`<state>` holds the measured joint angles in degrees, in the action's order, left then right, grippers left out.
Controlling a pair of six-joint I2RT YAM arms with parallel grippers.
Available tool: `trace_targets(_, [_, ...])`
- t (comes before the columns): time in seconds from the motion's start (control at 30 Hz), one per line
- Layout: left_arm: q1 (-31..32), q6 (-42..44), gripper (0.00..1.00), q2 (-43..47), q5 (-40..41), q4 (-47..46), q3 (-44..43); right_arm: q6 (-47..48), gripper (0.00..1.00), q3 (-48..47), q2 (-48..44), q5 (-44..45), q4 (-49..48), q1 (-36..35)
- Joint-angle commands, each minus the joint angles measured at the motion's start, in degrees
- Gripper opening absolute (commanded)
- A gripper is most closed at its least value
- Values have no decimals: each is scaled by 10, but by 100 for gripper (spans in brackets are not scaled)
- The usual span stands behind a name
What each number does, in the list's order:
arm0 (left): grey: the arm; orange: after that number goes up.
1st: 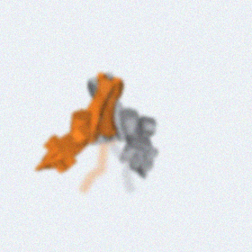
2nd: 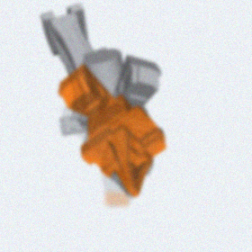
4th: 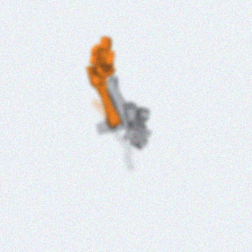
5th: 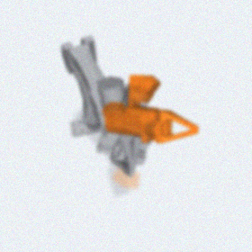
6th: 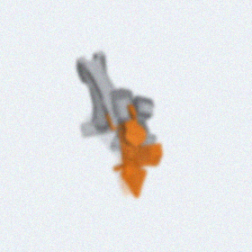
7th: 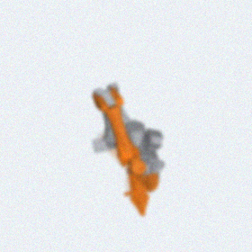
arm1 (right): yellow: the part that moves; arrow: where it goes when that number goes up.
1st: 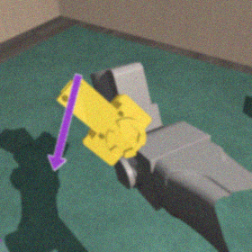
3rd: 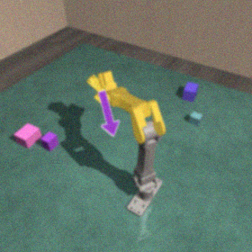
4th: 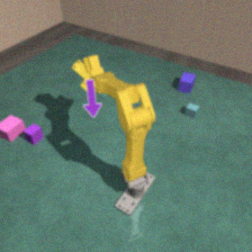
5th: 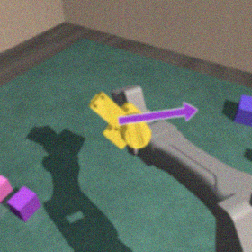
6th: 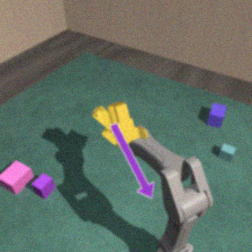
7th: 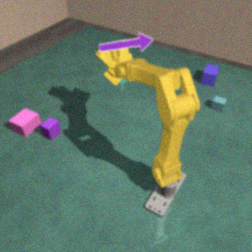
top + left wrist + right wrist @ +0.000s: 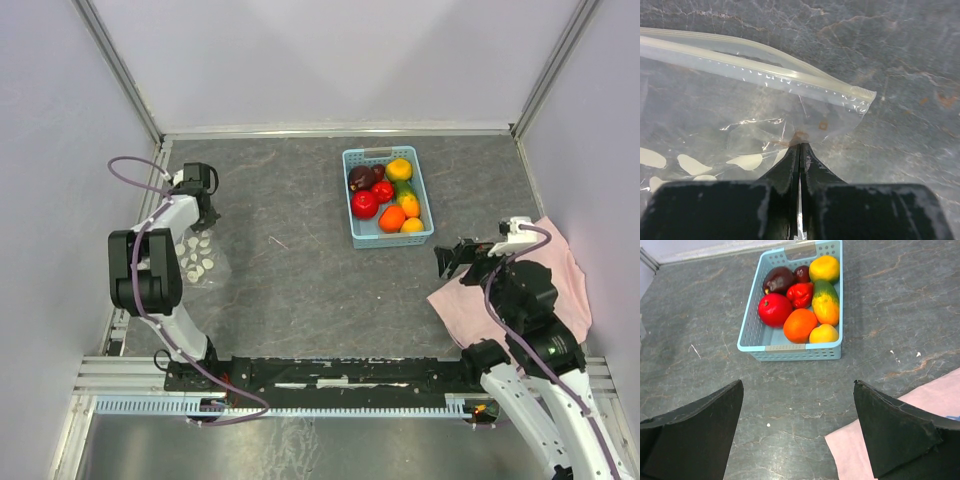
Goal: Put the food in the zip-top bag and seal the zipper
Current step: Pick up the zipper food storage bag at the corner of the board.
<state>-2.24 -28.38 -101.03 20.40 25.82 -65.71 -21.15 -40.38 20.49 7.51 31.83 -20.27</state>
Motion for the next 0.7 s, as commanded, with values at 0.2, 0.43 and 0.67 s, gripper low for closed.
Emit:
trace_targets(0.2, [62, 77, 3, 119, -47, 42, -34, 20, 99, -49, 92, -81, 0, -4])
trace_targets(0.43, [165, 208, 3, 204, -53, 41, -23, 14, 99, -60, 143, -150, -11, -4])
trace_targets(0.67, [255, 277, 3, 299, -46, 3, 21, -18, 99, -53, 197, -228, -73, -4])
